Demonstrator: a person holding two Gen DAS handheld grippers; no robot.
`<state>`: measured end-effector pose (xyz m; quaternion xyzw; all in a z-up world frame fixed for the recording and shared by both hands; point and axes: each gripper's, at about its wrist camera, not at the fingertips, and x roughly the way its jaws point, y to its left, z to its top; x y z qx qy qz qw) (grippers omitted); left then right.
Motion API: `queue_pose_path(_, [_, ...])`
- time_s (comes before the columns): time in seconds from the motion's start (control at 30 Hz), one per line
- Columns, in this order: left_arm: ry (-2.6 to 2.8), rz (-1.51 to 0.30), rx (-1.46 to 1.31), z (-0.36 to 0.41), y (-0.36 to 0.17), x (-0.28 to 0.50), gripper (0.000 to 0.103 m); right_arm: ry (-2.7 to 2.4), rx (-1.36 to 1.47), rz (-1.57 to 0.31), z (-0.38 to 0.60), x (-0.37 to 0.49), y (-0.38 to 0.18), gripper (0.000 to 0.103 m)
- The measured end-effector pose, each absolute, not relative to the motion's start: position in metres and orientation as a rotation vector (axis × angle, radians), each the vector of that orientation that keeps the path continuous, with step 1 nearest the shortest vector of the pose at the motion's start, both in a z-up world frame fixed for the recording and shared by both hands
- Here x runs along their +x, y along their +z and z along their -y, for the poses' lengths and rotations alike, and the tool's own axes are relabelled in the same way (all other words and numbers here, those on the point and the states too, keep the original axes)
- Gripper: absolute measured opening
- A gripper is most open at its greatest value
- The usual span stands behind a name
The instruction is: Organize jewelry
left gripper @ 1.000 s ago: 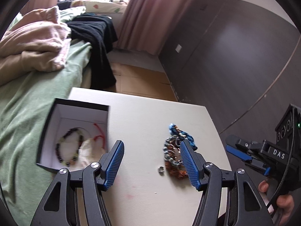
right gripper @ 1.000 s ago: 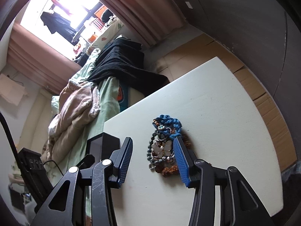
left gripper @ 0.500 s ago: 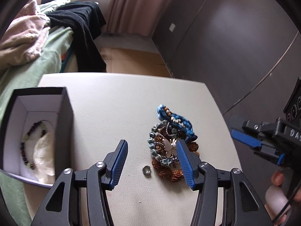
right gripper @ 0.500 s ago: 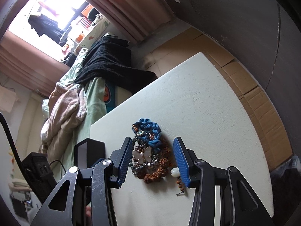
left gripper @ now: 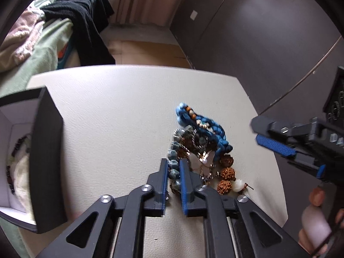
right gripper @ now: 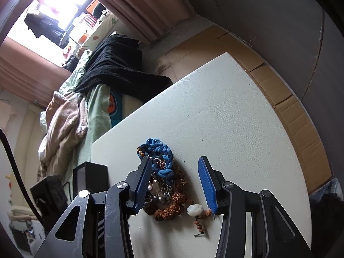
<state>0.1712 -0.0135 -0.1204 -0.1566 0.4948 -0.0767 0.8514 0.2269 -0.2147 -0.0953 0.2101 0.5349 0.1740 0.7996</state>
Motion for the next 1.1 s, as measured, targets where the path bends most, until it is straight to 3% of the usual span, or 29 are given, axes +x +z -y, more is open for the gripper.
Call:
queue_pose_path(0.57, [-0.188, -0.89, -0.452, -0.026, -0.075, 0.148, 0.01, 0.409, 0.3, -1.175, 0.17, 0.228, -0.116, 0.046])
queue_pose_path(0.6, [-0.187, -0.885, -0.456, -0.028, -0.073, 0.147, 0.01, 0.399, 0.288, -1.166, 0.169, 0.228, -0.116, 0.041])
queue_pose_path(0.63, [-0.185, -0.881, -0.459, -0.03, -0.071, 0.146, 0.01, 0.388, 0.275, -1.157, 0.169, 0.228, -0.115, 0.025])
queue_pose_path(0.7, [-0.181, -0.875, -0.464, -0.034, -0.07, 0.144, 0.01, 0.402, 0.287, -1.16, 0.171, 0.229, -0.115, 0.007])
queue_pose_path(1.1, [-0.155, -0.794, -0.506, -0.06, -0.051, 0.125, 0.01, 0.486, 0.369, -1.072, 0.178, 0.219, -0.084, 0.006])
